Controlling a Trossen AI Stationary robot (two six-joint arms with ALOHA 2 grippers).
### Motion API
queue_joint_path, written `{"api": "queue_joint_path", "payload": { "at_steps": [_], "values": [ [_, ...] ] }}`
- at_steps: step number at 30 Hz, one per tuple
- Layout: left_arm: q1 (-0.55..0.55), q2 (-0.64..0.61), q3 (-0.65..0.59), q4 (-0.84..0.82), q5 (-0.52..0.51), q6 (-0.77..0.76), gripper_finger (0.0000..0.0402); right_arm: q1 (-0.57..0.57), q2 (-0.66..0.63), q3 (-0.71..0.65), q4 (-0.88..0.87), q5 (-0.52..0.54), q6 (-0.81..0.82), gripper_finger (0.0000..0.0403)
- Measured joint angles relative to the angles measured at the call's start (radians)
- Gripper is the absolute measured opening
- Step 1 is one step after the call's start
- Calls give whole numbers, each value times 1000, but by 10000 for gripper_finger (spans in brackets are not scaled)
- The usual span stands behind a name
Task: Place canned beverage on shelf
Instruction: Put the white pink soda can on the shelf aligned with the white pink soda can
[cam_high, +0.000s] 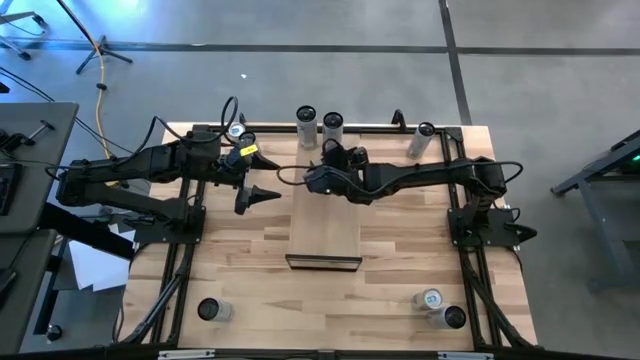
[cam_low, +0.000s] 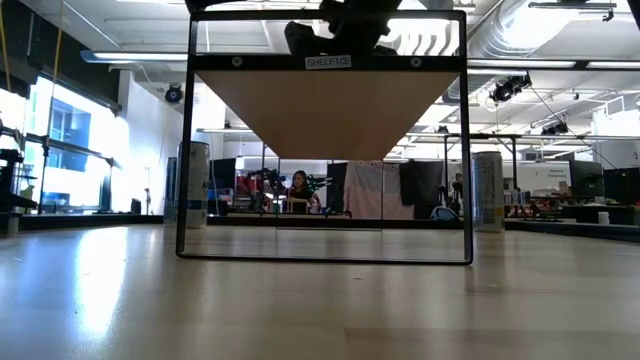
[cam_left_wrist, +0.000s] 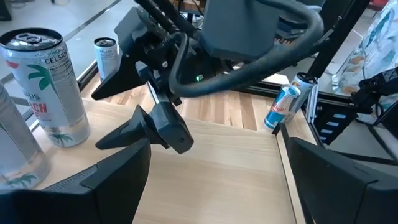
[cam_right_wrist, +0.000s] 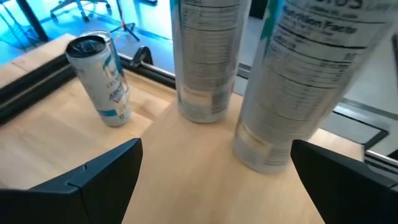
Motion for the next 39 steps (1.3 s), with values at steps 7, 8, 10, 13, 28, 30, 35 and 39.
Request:
{"api": "queue_joint_path", "payload": {
  "at_steps": [7,8,10,13,28,30,35,39],
  "values": [
    [0,0,0,0,0,13,347,0,0,0,-1,-35,108,397],
    [0,0,0,0,0,13,347,-1,0,0,2,-47,110,397],
    [0,0,0,0,0,13,347,-4,0,0,2,-78,105,397],
    [0,0,0,0,0,5,347,-12,0,0,3,-150,92,397],
    [0,0,0,0,1,-20,347,4,-52,-1,-264,24,189,397],
    [1,0,0,0,1,-5,347,4,-65,-1,-328,20,193,397],
    [1,0,0,1,0,22,347,10,-76,-6,-396,-5,201,397],
    [1,0,0,0,0,22,347,10,-102,-150,-137,-73,170,396]
  ]
}}
